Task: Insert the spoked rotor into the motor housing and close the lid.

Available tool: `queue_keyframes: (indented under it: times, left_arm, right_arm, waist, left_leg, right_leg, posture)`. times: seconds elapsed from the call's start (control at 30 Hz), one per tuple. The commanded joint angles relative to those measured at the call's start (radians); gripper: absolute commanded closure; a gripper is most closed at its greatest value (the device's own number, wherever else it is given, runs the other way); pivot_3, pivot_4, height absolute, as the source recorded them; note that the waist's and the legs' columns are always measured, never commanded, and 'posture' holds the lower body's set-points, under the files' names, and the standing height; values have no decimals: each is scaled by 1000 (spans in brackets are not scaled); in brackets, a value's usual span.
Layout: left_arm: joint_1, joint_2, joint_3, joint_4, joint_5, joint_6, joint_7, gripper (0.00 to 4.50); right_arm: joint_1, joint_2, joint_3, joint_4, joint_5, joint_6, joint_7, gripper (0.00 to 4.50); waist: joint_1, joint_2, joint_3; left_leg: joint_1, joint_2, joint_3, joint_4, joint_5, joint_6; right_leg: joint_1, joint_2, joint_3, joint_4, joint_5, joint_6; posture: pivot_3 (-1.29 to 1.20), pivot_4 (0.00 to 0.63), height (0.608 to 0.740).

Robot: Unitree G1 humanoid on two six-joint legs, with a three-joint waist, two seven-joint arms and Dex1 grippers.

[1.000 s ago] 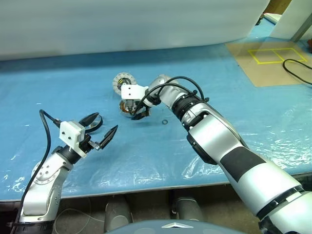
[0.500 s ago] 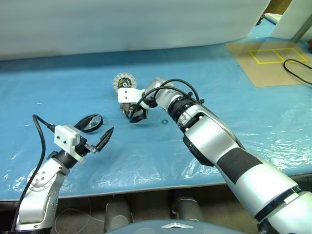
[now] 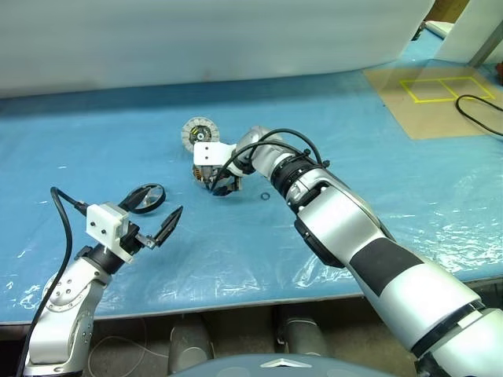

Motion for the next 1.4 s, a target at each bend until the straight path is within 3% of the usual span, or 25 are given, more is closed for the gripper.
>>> queue_keyframes:
  times: [0.03,0.53,0.97,1.07,1.27,1.3,1.4]
  left_arm:
    - [-1,1,21,-43,-4,-14,12,0]
    - [6,4,22,-61,-11,-3,27,0]
    - [-15,7,9,-61,-7,11,30,0]
    - [-16,7,11,-65,-8,15,32,0]
    - [-18,10,19,-70,-9,22,33,0]
    - [-19,10,19,-70,-8,22,33,0]
    - [-23,12,20,-66,-9,22,30,0]
  right_arm:
    - [1,5,-4,-2,-10,2,-9,31]
    - [17,8,39,-2,-70,-62,-37,31]
    - [21,21,-9,6,-35,2,20,31]
    - [18,20,-15,7,-39,12,2,577]
    - [12,17,-26,7,-41,19,-23,2589]
    - [12,16,-26,6,-43,17,-25,2787]
    - [11,7,-10,4,-61,-1,-37,2792]
  waist:
    - [0,0,0]
    - [0,0,0]
    - [0,0,0]
    - [0,0,0]
    - [2,1,0]
    - [1,1,0]
    - [1,1,0]
  left_leg:
    - [0,0,0,0,0,0]
    - [1,0,0,2,-1,-1]
    - [2,0,0,3,-2,-2]
    - [3,0,0,4,-3,-2]
    - [4,0,0,4,-3,-2]
    - [4,0,0,5,-3,-2]
    - [4,0,0,5,-3,-2]
  right_leg:
    - [0,0,0,0,0,0]
    - [0,0,0,3,0,0]
    - [0,0,1,5,0,0]
    - [0,0,2,7,0,-1]
    - [0,0,1,12,-2,-4]
    - [0,0,1,12,-2,-4]
    - [0,0,1,14,-2,-4]
  posture:
    - [0,150,740]
    - [0,150,740]
    - [0,150,740]
    - [0,150,740]
    - [0,150,740]
    - [0,150,740]
    - [0,150,740]
